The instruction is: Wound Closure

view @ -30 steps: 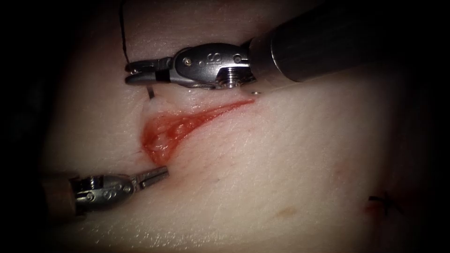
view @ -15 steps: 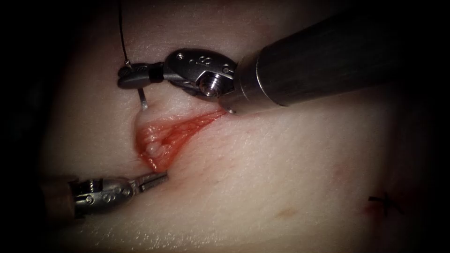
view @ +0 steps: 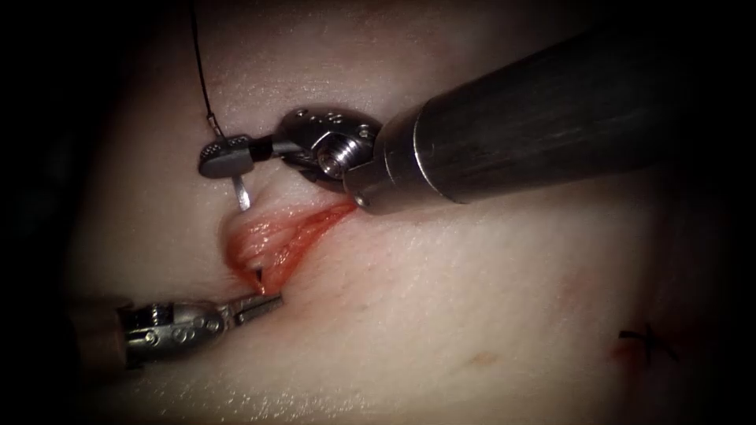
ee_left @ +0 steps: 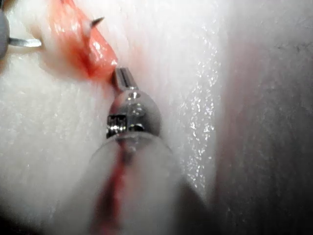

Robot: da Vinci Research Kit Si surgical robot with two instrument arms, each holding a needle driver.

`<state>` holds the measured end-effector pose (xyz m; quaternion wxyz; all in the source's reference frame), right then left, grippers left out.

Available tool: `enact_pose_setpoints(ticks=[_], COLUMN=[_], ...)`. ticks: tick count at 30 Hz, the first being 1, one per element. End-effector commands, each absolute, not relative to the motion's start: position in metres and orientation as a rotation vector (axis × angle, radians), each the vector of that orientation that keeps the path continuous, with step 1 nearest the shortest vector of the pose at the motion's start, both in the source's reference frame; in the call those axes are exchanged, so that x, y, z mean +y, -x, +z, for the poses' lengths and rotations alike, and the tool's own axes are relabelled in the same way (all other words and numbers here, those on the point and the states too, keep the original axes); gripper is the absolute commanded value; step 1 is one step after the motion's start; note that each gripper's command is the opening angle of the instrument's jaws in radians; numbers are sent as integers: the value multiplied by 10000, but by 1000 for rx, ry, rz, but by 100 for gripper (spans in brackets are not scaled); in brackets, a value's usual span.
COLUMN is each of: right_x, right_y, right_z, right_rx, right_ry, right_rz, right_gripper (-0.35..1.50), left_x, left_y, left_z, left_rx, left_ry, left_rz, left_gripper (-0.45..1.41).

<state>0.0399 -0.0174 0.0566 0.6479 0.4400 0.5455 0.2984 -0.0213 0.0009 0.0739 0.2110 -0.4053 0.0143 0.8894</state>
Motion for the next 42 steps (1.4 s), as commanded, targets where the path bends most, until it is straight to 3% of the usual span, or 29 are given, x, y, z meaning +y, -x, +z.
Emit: enact_pose_setpoints(ticks=[1,17,19,20,23,30,42], right_x=[-186,-209,-205,-201,-194,-186,-175], right_y=[-402,-388,-389,-390,-391,-396,-387], right_z=[568,568,571,573,578,582,551], right_rx=[1228,1214,1245,1271,1321,1356,1420], right_ry=[-1026,-1043,-997,-961,-871,-663,-464], right_rz=[692,711,723,705,655,551,450], right_gripper=[-35,-35,36,80,115,132,138], left_x=[2,2,2,2,1,0,0], left_y=[220,221,222,222,222,220,221], left_z=[745,745,745,745,744,744,744], left_rx=[34,35,35,35,35,33,35], left_ry=[1127,1126,1126,1125,1125,1128,1127], left_rz=[2471,2470,2470,2470,2470,2472,2472], left_gripper=[-45,-45,-45,-45,-45,-45,-45])
